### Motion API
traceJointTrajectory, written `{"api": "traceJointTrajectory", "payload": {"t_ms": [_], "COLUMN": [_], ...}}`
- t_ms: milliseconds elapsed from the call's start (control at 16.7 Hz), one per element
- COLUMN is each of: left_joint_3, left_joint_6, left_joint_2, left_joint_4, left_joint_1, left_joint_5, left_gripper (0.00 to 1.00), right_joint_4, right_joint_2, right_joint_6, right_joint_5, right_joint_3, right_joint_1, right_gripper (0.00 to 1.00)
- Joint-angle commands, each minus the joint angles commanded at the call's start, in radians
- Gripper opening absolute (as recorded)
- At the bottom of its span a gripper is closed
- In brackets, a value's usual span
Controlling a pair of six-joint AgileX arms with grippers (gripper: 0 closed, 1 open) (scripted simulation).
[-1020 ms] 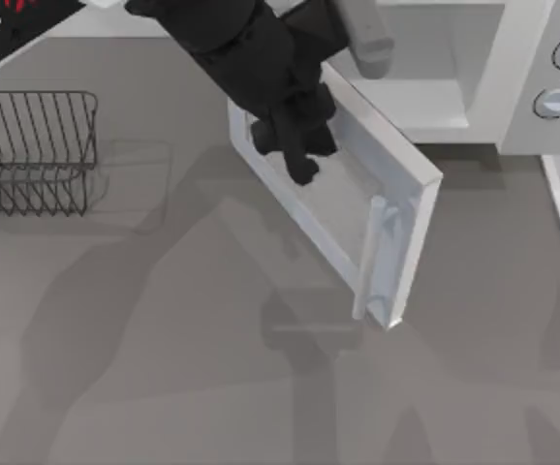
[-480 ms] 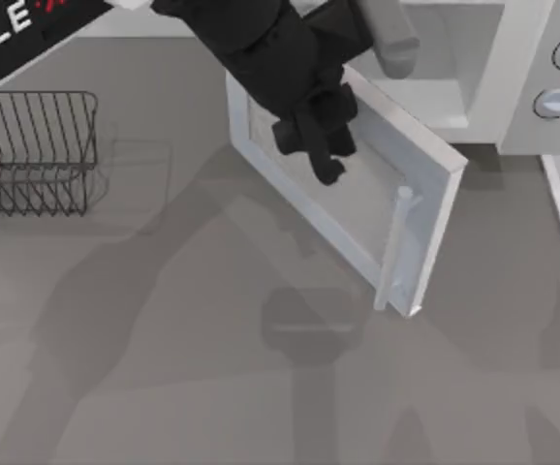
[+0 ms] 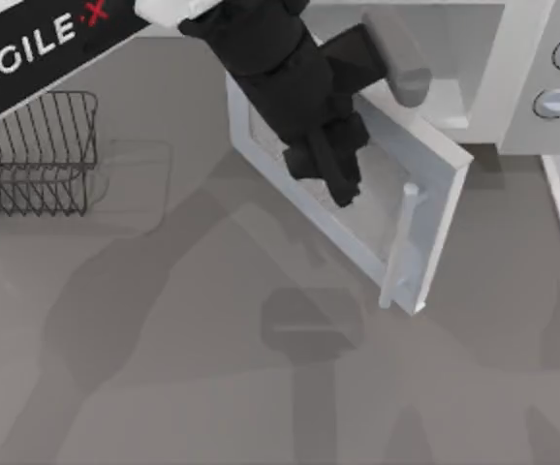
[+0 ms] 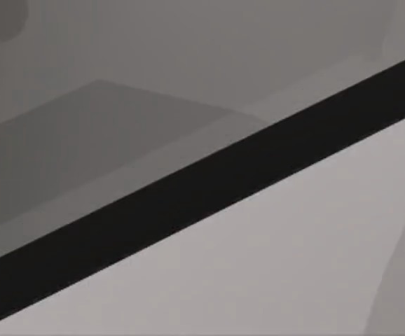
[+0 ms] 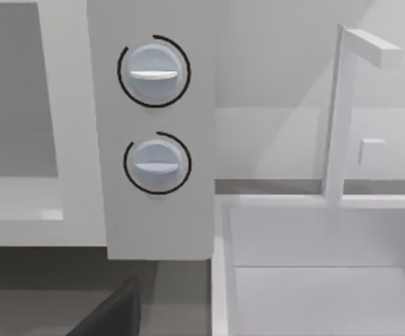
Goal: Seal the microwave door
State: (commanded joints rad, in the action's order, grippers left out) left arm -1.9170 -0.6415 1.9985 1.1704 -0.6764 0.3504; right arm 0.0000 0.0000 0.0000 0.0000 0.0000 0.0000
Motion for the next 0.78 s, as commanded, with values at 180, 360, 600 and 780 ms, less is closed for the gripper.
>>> {"api": "traceJointTrajectory", "payload": {"t_ms": [180,360,600,780], "left_joint_3": [-0.049,-0.064,-0.060,-0.058], "left_joint_6": [-0.001,-0.004,-0.005,-0.002], "left_joint_2": [-0.003,-0.003,-0.003,0.024], "left_joint_4": [-0.019,-0.028,-0.017,0.019], "left_joint_1": [-0.009,-0.010,-0.012,-0.036], "left_joint_5": [-0.004,-0.007,-0.002,0.012], "left_gripper": [0.00,0.00,0.00,0.00], "right_joint_4": [0.000,0.000,0.000,0.000], "right_joint_2": [0.000,0.000,0.000,0.000], "right_joint_6": [0.000,0.000,0.000,0.000], "right_joint_5": [0.000,0.000,0.000,0.000], "right_joint_3": [0.000,0.000,0.000,0.000], "right_joint_1": [0.000,0.000,0.000,0.000], "right_gripper": [1.00,1.00,1.00,1.00]}}
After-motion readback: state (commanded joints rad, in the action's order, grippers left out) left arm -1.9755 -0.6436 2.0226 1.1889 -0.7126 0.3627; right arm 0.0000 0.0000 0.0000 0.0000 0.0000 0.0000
